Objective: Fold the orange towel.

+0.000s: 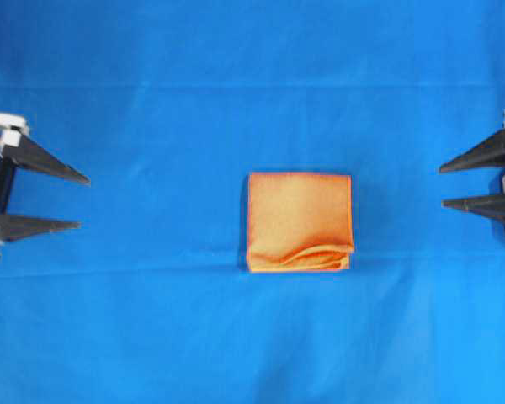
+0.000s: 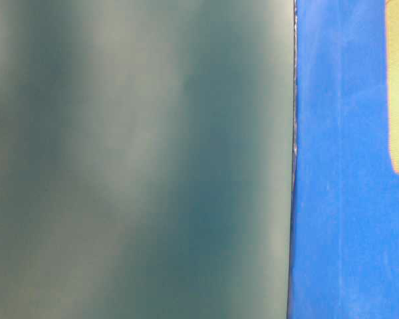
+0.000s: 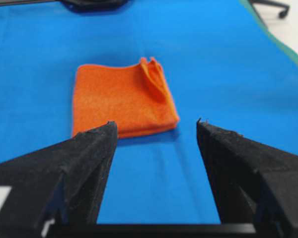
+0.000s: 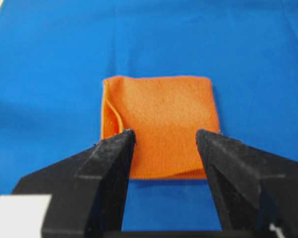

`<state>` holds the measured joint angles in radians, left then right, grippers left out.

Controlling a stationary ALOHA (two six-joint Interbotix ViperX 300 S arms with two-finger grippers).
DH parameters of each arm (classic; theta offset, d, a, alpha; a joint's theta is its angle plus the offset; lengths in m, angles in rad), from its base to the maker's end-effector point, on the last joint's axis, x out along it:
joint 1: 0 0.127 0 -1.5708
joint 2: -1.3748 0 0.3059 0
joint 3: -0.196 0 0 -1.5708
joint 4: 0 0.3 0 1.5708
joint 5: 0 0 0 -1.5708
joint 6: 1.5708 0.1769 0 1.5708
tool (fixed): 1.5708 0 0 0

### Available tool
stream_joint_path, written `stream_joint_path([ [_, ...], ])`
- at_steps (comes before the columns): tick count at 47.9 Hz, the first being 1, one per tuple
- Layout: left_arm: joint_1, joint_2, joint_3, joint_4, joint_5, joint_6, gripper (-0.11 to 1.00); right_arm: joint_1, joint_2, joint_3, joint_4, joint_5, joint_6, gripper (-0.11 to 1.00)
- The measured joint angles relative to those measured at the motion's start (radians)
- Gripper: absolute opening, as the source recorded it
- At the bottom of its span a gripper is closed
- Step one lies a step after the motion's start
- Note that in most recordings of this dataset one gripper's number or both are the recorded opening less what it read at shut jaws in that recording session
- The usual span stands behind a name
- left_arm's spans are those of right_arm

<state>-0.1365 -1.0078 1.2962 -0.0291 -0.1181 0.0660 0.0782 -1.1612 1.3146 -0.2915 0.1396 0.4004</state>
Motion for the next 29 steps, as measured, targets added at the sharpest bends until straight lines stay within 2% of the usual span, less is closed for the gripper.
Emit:
stream_joint_path([
  [11,0.038,-0.101,0.089,0.0,0.0,-0.006,0.59,-0.049,-0.005,0.075,0.002,-0.086,0.006,0.58],
  [19,0.051,-0.117,0.112,0.0,0.002,-0.008,0.59,-0.083,0.006,0.091,0.006,-0.121,0.008,0.58],
  [29,0.052,-0.117,0.112,0.0,0.0,-0.008,0.59,-0.086,0.006,0.091,0.008,-0.124,0.008,0.58],
])
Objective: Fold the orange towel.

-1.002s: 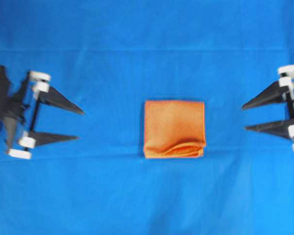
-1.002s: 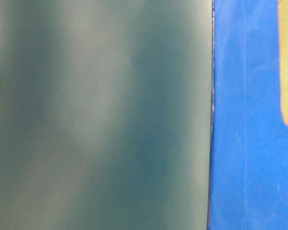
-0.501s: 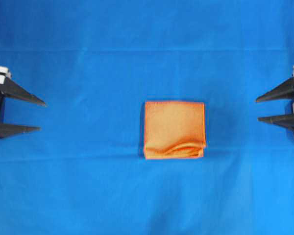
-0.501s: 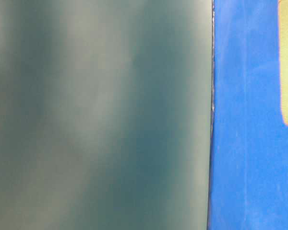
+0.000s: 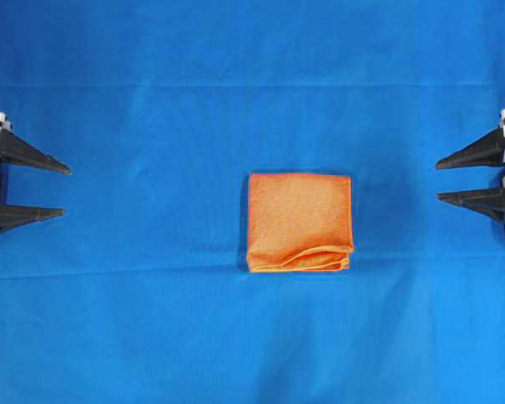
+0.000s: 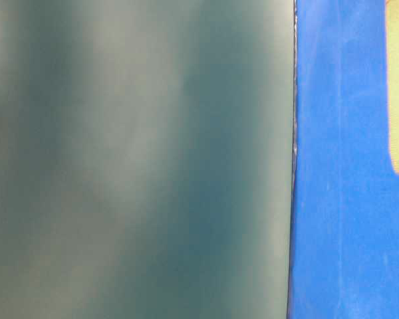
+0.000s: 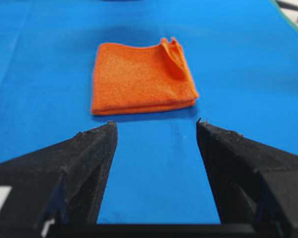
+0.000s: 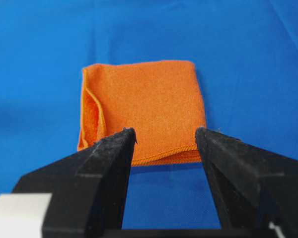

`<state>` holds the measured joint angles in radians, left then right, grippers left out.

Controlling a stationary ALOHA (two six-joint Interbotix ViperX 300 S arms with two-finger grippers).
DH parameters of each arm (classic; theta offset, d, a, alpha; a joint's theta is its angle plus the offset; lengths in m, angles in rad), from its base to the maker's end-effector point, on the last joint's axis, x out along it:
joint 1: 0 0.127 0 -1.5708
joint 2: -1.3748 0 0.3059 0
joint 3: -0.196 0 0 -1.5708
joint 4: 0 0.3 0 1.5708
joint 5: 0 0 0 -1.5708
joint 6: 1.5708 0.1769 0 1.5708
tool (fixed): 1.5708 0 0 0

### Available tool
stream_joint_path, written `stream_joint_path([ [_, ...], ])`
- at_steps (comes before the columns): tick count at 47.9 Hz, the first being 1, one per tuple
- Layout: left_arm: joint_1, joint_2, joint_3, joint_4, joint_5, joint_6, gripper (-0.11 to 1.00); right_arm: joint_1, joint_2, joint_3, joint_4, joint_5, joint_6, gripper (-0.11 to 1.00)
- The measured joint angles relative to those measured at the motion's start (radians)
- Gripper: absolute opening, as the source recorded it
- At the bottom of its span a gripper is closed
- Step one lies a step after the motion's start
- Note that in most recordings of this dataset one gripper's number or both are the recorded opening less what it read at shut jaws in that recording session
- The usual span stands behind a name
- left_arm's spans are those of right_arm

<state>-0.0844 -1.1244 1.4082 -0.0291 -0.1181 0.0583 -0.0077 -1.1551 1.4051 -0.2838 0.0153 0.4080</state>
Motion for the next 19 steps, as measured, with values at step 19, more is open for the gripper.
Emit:
stream_joint_path([
  [19,0.005,0.0,0.0,0.0,-0.003,0.0,0.59,-0.006,0.002,-0.002,0.0,0.0,0.0,0.58],
])
